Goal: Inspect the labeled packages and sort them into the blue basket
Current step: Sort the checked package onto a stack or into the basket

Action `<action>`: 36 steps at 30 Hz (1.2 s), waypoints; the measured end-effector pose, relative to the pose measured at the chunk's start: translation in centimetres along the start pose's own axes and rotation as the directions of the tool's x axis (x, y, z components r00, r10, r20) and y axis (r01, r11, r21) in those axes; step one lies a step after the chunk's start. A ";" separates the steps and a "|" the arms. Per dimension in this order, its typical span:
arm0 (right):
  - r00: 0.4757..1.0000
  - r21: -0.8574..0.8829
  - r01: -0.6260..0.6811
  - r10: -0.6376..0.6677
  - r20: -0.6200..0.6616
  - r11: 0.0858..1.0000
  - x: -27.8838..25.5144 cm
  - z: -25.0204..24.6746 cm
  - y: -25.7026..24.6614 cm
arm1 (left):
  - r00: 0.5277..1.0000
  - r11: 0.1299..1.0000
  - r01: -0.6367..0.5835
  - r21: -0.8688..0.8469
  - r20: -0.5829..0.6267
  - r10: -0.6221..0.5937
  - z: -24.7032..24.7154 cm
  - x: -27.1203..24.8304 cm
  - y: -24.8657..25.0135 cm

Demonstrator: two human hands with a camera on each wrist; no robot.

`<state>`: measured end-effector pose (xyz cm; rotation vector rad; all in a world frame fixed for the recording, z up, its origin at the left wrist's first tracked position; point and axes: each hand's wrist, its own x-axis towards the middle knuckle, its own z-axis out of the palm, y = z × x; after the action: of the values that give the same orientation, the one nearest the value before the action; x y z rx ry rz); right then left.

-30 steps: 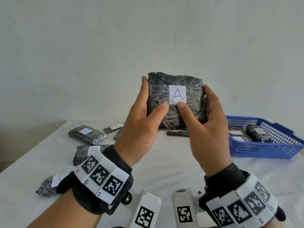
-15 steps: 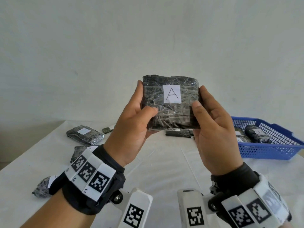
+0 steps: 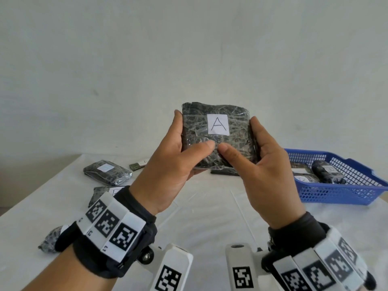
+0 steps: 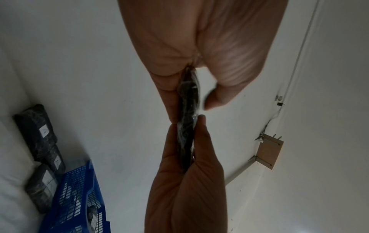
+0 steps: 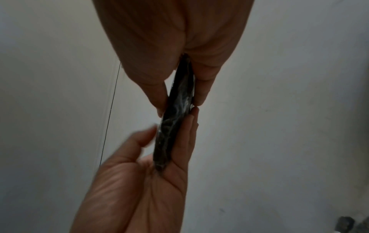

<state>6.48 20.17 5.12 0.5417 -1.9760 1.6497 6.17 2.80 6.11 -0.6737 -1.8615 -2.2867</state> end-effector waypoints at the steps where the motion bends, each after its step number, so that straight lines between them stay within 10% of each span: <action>1: 1.000 0.002 0.004 -0.004 0.004 1.000 0.1 0.0 -0.1 | 1.000 1.000 0.000 0.003 0.001 0.000 -0.1 0.0 0.0; 17: 0.965 0.578 -0.262 0.204 0.164 0.773 0.1 -0.9 -0.8 | 0.999 0.983 0.003 -0.184 0.052 0.007 -1.2 0.1 -0.1; 23: 0.987 0.081 -0.071 0.058 0.153 0.994 -0.1 -0.9 -0.3 | 0.995 0.980 0.093 -0.177 0.044 -0.086 -1.4 0.3 -0.1; 28: 0.971 -0.310 0.209 -0.157 0.183 0.927 0.0 -1.3 0.3 | 0.968 0.919 0.250 -0.305 0.108 -0.227 -1.7 -0.2 0.1; 36: 0.987 0.413 -0.080 0.131 -0.097 0.907 0.9 1.1 0.5 | 0.985 0.987 -0.150 0.066 -0.073 0.154 1.2 -0.3 -1.9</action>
<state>5.32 19.24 5.12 0.4717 -1.5987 2.1306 6.09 4.35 4.42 -0.6828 -1.7713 -2.1227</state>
